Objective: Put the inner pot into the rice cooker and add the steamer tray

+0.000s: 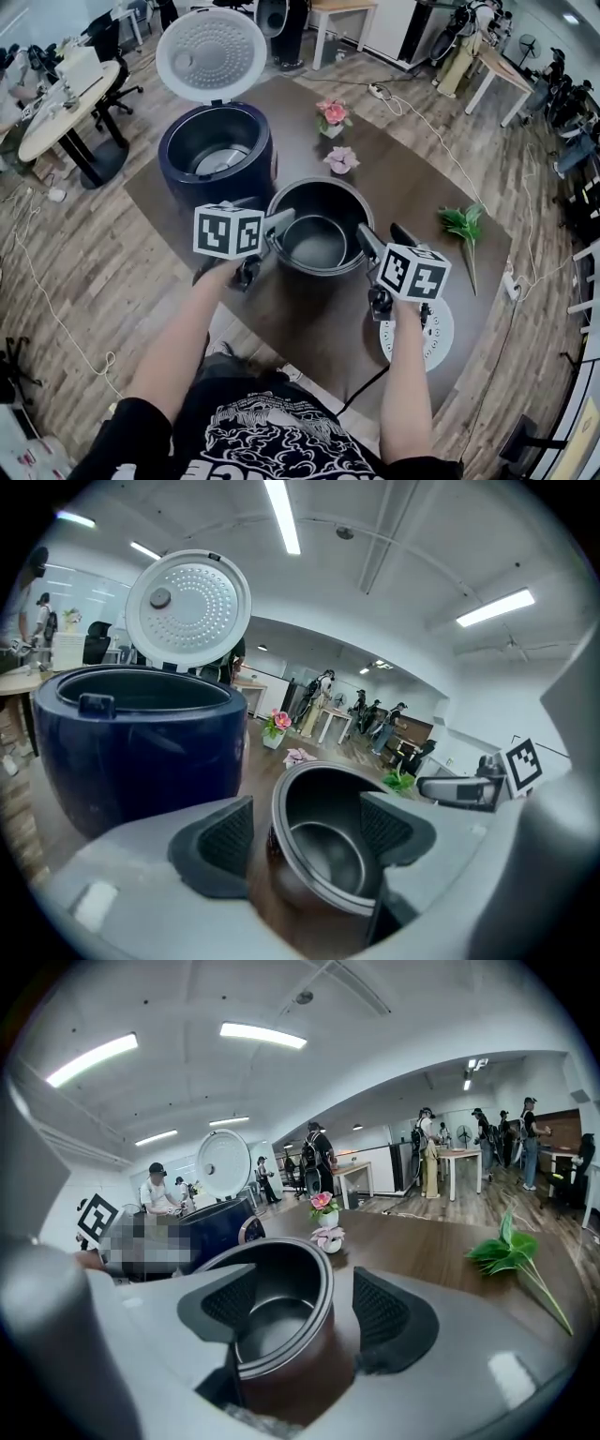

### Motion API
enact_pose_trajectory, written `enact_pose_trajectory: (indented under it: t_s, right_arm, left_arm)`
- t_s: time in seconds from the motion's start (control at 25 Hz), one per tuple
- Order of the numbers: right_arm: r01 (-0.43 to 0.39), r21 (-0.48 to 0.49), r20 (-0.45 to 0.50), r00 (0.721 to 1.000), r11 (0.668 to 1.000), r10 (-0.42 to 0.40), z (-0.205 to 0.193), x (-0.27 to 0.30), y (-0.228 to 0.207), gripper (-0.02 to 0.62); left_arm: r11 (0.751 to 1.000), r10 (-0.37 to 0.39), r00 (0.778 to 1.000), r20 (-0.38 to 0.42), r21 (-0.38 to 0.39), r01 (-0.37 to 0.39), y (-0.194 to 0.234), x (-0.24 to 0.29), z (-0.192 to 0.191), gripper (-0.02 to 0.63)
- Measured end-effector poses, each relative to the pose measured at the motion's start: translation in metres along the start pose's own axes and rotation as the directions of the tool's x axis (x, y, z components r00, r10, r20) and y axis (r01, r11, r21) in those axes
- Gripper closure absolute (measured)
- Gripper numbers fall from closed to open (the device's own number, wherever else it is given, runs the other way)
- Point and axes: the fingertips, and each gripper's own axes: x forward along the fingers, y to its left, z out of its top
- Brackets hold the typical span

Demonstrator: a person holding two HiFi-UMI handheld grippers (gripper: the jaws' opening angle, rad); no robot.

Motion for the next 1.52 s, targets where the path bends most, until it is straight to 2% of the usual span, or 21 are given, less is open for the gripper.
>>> enact_pose_trajectory:
  t_s: [0.24,0.44,0.68,0.8,1.04,1.36,1.52]
  right_arm:
    - [-0.002,0.034,-0.050,0.999,0.999,0.004,-0.020,0.018,0.004,0.293]
    - [0.043,0.059,-0.090,0.995,0.997,-0.038,-0.035,0.027,0.004,0.299]
    - [0.130,0.095,-0.123,0.985,0.987,-0.118,-0.047,0.030,-0.004,0.325]
    - [0.179,0.113,-0.120,0.979,0.977,-0.165,-0.051,0.027,-0.007,0.348]
    - [0.210,0.155,-0.131,0.973,0.965,-0.190,-0.063,0.024,-0.004,0.362]
    - [0.255,0.168,-0.130,0.963,0.952,-0.235,-0.067,0.022,0.001,0.435]
    - [0.275,0.178,-0.139,0.957,0.945,-0.253,-0.067,0.023,-0.001,0.446]
  left_arm:
    - [0.999,-0.015,0.999,-0.034,-0.037,0.013,0.007,0.012,-0.012,0.239]
    - [0.997,-0.060,0.997,-0.054,-0.061,0.057,0.011,0.023,-0.019,0.256]
    - [0.994,-0.106,0.990,-0.094,-0.035,0.104,0.009,0.035,-0.022,0.268]
    - [0.993,-0.119,0.988,-0.101,-0.028,0.117,0.008,0.038,-0.022,0.299]
    - [0.991,-0.134,0.983,-0.128,-0.043,0.129,0.008,0.042,-0.028,0.344]
    - [0.992,-0.124,0.981,-0.147,-0.033,0.120,0.014,0.038,-0.033,0.433]
    - [0.992,-0.124,0.981,-0.151,-0.031,0.121,0.014,0.037,-0.033,0.440]
